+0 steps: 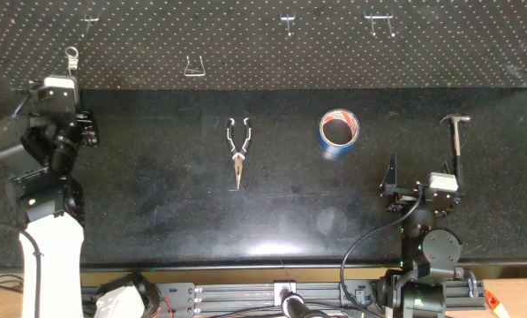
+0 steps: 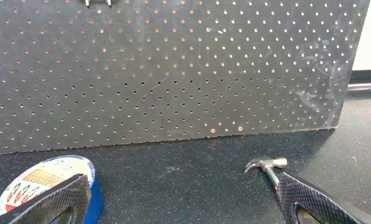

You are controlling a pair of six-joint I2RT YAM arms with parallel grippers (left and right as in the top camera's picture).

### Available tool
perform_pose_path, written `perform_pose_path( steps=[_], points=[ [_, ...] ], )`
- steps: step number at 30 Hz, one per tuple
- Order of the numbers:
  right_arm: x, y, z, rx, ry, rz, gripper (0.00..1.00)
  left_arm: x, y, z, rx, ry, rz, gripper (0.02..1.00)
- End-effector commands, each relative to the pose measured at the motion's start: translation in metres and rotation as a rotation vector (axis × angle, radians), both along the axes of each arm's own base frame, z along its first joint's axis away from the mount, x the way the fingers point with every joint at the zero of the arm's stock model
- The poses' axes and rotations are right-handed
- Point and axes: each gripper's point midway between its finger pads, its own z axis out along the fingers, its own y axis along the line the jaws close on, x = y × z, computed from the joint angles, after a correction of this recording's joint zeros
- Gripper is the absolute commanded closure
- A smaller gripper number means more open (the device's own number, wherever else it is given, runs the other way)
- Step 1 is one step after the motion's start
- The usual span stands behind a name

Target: Place Tools Onto Pegboard

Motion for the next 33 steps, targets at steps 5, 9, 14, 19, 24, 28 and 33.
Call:
perform_pose_path(
  steps=[5, 9, 14, 19, 24, 28, 33],
  points=[
    [0.000, 0.000, -0.001, -0.010, 0.000, 0.005, 0.029, 0.011, -0.013, 0.020, -0.080, -0.061, -0.072, 0.989],
    [0.000, 0.000, -0.001, -0.010, 0.000, 0.005, 0.029, 0.013, -0.016, 0.028, -0.077, -0.086, -0.096, 0.991],
    [0.000, 0.000, -0.001, -0.010, 0.000, 0.005, 0.029, 0.015, -0.017, 0.034, -0.068, -0.112, -0.104, 0.989],
    [0.000, 0.000, -0.001, -0.010, 0.000, 0.005, 0.027, 0.018, -0.016, 0.033, -0.066, -0.115, -0.105, 0.991],
    [0.000, 0.000, -0.001, -0.010, 0.000, 0.005, 0.029, 0.022, -0.014, 0.039, -0.060, -0.129, -0.105, 0.991],
    [0.000, 0.000, -0.001, -0.010, 0.000, 0.005, 0.029, 0.024, -0.013, 0.040, -0.060, -0.128, -0.104, 0.989],
    [0.000, 0.000, -0.001, -0.010, 0.000, 0.005, 0.027, 0.026, -0.010, 0.031, -0.068, -0.103, -0.091, 0.989]
  ],
)
